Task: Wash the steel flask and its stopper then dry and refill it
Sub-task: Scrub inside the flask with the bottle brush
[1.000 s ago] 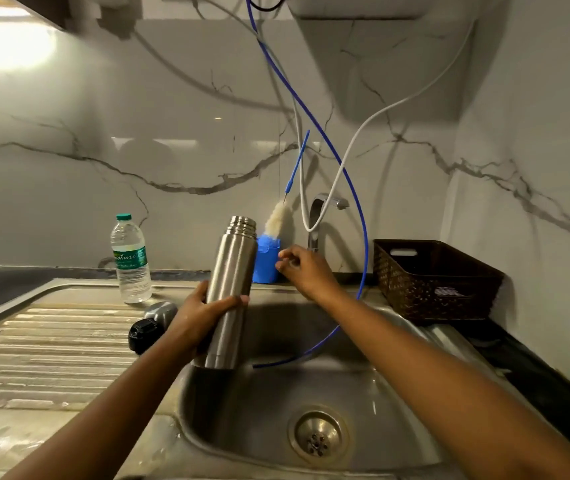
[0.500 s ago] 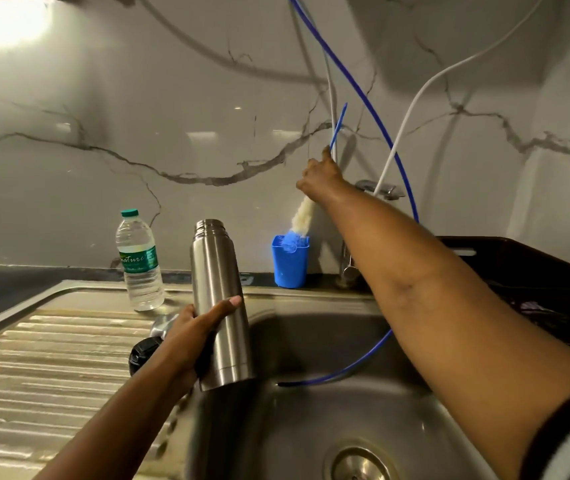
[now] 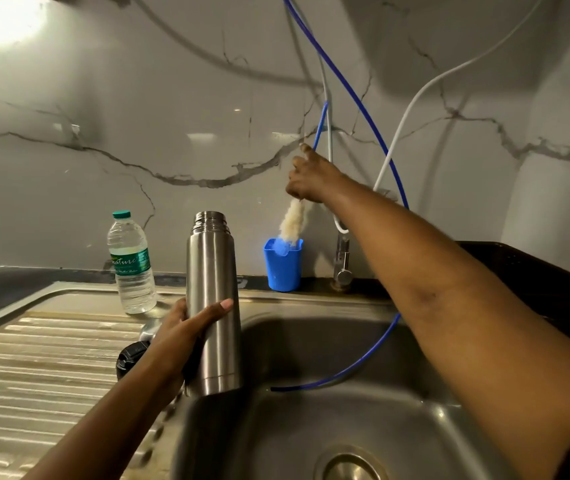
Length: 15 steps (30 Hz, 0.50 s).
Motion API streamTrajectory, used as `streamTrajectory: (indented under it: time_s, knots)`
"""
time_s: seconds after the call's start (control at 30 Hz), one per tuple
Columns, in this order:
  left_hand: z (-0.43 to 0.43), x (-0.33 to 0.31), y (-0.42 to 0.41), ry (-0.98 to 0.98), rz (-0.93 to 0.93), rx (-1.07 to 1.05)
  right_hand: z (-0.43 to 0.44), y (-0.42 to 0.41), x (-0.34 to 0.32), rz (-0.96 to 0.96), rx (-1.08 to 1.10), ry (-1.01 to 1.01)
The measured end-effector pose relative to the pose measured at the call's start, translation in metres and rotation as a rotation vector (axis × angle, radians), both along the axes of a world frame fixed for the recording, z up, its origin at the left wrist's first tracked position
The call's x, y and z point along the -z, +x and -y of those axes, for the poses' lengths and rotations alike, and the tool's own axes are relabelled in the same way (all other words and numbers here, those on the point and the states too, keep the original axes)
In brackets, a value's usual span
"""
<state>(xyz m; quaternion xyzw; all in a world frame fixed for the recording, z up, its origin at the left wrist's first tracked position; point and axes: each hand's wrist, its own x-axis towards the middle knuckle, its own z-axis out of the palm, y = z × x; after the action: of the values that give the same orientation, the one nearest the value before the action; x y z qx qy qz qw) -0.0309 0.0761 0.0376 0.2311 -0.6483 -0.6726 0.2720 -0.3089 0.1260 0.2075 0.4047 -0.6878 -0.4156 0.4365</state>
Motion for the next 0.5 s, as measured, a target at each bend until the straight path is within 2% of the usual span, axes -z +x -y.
streamTrajectory:
  time_s: [0.23,0.37,0.5]
  knots:
    - [0.0,-0.001,0.002,-0.002,-0.064,0.009,-0.016,0.011,-0.017,0.038,0.035,-0.088]
    - [-0.001,-0.001,0.0,0.021,-0.111,0.012,-0.011,0.013,-0.002,0.101,0.04,-0.078]
    - [0.001,0.002,-0.001,0.022,-0.128,0.005,-0.018,0.021,-0.008,0.082,0.065,-0.13]
